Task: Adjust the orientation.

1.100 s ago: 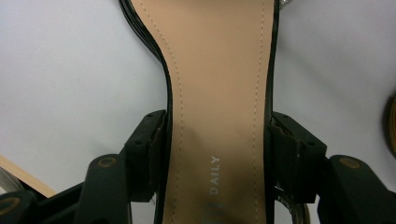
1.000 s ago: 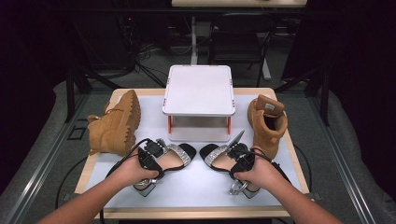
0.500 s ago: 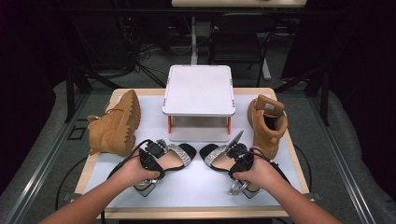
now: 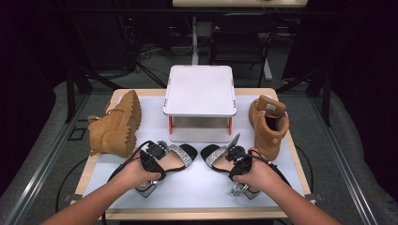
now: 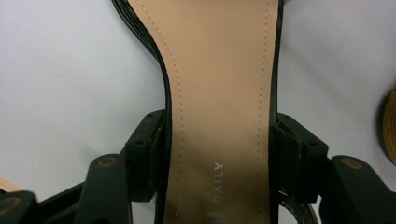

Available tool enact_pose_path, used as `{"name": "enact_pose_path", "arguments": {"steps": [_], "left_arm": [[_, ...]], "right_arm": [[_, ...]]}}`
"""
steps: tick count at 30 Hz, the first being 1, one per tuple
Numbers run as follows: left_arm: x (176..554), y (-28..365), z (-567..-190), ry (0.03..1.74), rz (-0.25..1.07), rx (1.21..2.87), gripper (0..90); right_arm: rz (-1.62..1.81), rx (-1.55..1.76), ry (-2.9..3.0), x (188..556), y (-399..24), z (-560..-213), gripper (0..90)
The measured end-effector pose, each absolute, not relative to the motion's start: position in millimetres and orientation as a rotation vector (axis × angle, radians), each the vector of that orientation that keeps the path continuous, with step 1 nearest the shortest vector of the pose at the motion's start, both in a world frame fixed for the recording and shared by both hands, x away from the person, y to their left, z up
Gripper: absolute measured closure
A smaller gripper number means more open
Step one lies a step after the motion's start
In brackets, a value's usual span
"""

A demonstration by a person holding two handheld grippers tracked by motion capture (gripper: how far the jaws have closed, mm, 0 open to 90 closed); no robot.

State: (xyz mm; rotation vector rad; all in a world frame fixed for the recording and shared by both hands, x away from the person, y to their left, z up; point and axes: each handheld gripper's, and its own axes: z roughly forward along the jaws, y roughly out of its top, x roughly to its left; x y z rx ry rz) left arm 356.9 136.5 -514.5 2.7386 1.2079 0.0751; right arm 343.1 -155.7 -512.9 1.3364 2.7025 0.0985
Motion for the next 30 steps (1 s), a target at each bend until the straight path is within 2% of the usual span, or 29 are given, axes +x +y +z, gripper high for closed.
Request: {"name": "enact_pose_path", "arguments": {"steps": [30], "left_arm": [[348.1,143.7,-512.3,1.236,0.115,2.635,42.1]], "right_arm": [[0.223,1.395,2.634,328.5,-158.2,-506.2,41.8]]}}
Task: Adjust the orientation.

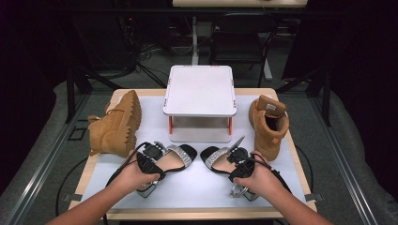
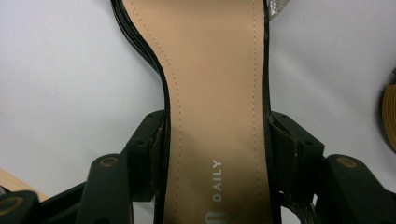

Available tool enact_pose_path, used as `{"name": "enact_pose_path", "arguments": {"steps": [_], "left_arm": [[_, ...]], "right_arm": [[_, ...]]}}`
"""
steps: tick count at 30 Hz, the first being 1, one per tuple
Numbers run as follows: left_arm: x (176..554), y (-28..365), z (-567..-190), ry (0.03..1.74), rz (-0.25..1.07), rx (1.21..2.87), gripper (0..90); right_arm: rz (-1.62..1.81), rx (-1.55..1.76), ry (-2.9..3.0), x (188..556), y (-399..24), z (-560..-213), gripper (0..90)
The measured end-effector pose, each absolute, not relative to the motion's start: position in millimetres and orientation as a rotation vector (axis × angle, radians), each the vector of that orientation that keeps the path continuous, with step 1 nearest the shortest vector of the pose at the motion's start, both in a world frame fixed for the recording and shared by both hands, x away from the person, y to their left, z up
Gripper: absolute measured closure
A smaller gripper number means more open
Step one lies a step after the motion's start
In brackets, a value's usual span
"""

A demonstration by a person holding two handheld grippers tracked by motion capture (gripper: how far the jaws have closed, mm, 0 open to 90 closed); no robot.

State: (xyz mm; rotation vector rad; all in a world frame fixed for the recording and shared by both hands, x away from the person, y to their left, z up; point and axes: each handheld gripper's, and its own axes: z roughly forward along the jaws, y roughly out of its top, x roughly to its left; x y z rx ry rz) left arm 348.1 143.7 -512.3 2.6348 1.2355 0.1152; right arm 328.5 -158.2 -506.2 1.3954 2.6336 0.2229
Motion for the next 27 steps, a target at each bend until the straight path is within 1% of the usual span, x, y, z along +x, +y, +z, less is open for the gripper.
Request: {"name": "enact_pose_path", "arguments": {"steps": [10,27], "left_arm": [[346.9,148.5,-509.6,1.251,0.102,2.587,42.2],[349.8,154.4,-497.0,1.270,0.124,2.534,42.2]], "right_arm": [[0.286,1.384,2.610,325.3,-160.2,-504.1,41.8],[0.404,1.388,2.563,318.4,-163.7,-498.3,41.9]]}}
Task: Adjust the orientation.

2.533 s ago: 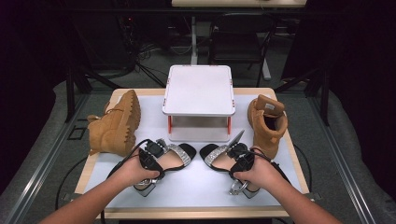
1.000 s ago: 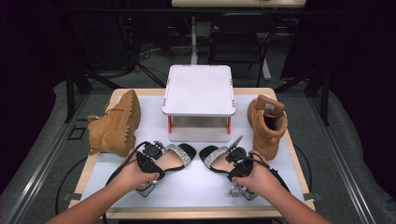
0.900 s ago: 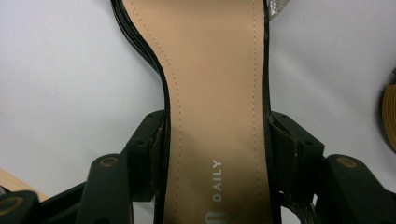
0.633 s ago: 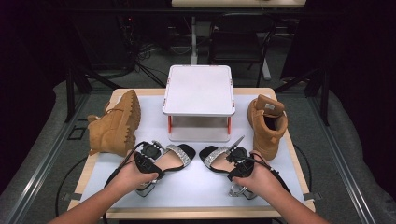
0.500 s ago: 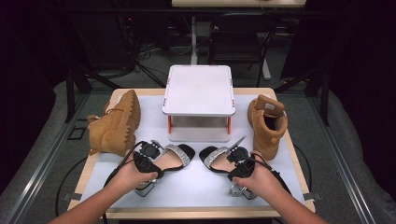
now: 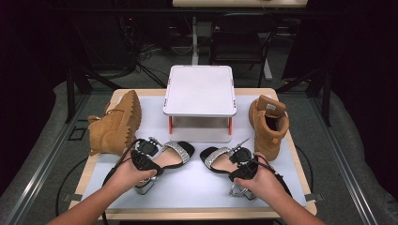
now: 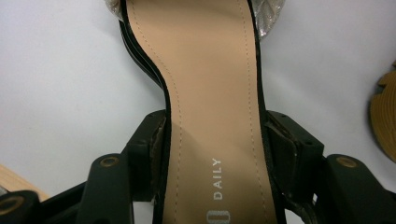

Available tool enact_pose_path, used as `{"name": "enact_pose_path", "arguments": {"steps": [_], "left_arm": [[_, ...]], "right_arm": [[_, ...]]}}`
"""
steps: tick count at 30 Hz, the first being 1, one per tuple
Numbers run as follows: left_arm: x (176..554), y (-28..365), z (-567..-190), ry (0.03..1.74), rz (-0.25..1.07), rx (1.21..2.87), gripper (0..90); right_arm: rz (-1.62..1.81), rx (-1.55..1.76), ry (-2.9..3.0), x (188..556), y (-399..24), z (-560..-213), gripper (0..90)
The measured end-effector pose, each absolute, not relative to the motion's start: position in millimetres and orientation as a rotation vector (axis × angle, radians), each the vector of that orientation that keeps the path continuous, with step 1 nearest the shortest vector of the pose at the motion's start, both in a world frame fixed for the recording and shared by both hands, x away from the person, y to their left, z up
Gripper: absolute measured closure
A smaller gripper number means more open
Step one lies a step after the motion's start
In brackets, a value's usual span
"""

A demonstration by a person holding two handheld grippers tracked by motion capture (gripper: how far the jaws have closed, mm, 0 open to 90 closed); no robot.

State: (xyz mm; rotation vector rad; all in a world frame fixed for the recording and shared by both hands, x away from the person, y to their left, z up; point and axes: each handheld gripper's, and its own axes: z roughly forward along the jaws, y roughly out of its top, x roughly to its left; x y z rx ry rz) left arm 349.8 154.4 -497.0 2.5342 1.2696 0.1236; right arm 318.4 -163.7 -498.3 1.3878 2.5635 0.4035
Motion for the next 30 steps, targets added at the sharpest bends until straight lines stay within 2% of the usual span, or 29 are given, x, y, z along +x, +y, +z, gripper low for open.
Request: {"name": "enact_pose_path", "arguments": {"steps": [15,30], "left_arm": [[354.4,154.7,-489.7,1.281,0.134,2.504,42.2],[373.0,148.0,-487.2,1.322,0.156,2.451,42.2]], "right_arm": [[0.509,1.390,2.500,316.7,-166.0,-493.2,41.9],[0.543,1.376,2.402,332.9,-157.2,-492.2,41.9]]}}
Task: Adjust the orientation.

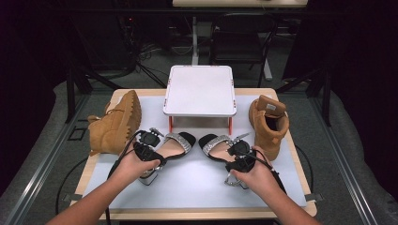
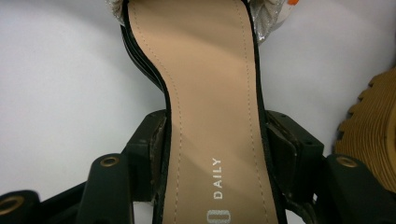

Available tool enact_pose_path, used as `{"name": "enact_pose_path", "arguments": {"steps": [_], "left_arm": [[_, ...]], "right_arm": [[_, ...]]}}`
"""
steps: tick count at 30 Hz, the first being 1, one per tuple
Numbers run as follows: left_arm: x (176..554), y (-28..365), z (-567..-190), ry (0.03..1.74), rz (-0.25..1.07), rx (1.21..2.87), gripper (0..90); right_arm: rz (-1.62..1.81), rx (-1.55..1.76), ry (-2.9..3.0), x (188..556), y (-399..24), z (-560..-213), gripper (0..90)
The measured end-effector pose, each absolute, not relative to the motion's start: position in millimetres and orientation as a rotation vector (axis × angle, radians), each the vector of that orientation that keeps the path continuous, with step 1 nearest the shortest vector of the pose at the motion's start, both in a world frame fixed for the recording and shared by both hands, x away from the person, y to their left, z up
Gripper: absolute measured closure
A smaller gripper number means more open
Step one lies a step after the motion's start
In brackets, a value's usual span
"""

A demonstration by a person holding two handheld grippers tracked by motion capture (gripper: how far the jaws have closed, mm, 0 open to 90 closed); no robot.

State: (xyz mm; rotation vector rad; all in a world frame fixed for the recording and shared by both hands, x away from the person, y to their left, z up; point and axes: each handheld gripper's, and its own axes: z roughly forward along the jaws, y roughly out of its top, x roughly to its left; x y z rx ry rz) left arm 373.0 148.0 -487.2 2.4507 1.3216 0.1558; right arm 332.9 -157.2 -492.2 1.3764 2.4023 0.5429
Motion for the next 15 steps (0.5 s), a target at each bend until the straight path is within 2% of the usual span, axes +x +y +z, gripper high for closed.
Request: {"name": "enact_pose_path", "arguments": {"steps": [15], "left_arm": [[394.8,133.8,-495.4,1.382,0.196,2.411,42.3]], "right_arm": [[0.523,1.416,2.329,360.0,-146.3,-502.6,41.9]]}}
